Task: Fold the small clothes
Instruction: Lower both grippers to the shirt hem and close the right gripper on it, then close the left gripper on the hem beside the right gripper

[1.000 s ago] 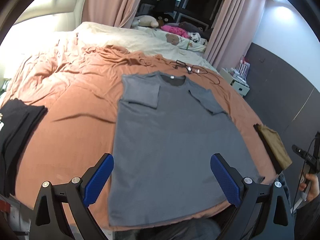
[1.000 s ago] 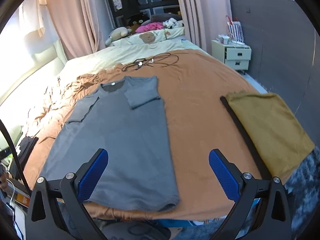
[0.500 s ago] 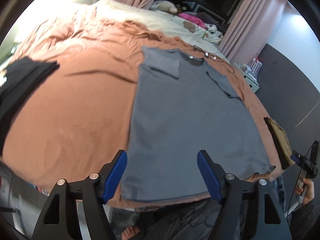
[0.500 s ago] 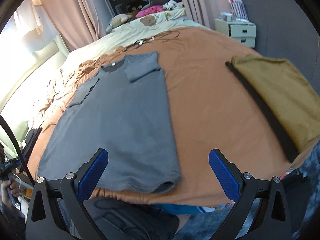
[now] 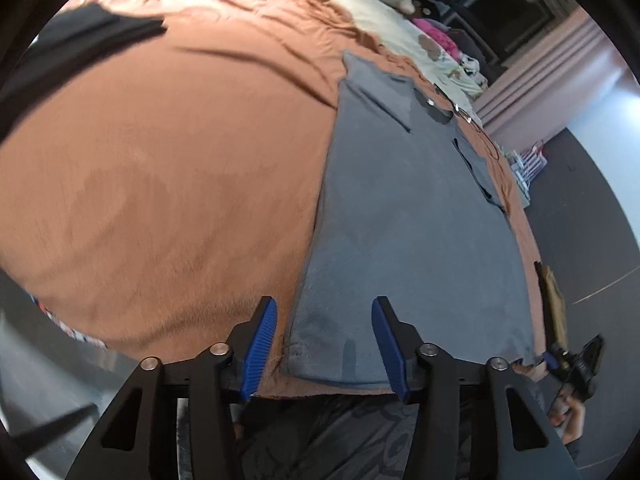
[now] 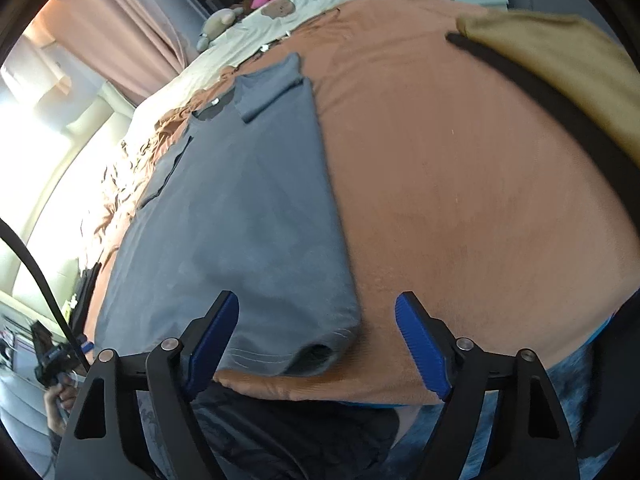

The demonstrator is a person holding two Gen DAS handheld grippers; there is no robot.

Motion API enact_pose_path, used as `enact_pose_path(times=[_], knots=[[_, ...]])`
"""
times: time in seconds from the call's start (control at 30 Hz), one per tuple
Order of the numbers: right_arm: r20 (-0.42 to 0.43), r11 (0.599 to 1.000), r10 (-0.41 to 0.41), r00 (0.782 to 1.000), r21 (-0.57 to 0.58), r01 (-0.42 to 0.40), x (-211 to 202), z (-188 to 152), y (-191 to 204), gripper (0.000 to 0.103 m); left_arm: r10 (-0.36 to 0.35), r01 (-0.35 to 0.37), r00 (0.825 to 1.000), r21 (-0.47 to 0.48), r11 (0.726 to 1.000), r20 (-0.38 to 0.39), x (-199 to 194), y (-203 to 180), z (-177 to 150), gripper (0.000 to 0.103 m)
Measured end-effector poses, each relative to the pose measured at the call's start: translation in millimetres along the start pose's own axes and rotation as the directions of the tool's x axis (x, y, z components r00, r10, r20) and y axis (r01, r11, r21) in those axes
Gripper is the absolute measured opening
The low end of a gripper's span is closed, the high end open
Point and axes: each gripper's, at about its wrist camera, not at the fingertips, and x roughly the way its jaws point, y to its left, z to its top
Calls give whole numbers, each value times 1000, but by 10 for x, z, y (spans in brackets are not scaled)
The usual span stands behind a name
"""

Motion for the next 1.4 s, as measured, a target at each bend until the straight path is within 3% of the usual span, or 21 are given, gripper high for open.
enact_pose_path(times=[0.1, 0.4, 0.63, 0.7, 1.03, 1.07, 1.13, 1.2, 1.3, 1.4], knots=[[-26, 999, 29, 999, 45, -28, 28, -40, -168, 72, -16, 16, 1000, -37, 999, -18, 34, 68, -53, 46], [-11, 981, 143, 990, 135, -140, -74, -182, -490, 72, -57, 52, 997, -112, 992, -43, 84, 187, -161, 44], [3, 947, 250, 968, 209, -245, 26, -336, -639, 71, -122, 114, 992, -190, 975, -29, 64, 287, -200, 44], [6, 935, 278, 960, 226, -272, 58, -344, -685, 63, -129, 120, 991, -191, 974, -35, 76, 275, -198, 44], [25, 909, 247, 969, 341, -241, 230, -306, -704, 62, -205, 193, 979, -338, 921, 1, 60, 410, -263, 44], [24, 911, 239, 971, 340, -233, 236, -301, -661, 60, -205, 195, 979, -344, 918, 6, 62, 412, -269, 44], [15, 920, 207, 978, 337, -200, 243, -302, -604, 45, -204, 196, 979, -356, 913, 15, 71, 398, -280, 44], [9, 918, 192, 981, 352, -183, 245, -319, -621, 23, -199, 193, 980, -364, 911, 21, 80, 380, -292, 44], [28, 922, 170, 985, 349, -169, 149, -330, -658, 6, -179, 180, 983, -388, 904, 38, 85, 361, -295, 44], [64, 921, 152, 986, 352, -165, 12, -337, -700, 4, -163, 168, 986, -382, 909, 46, 82, 333, -297, 44]])
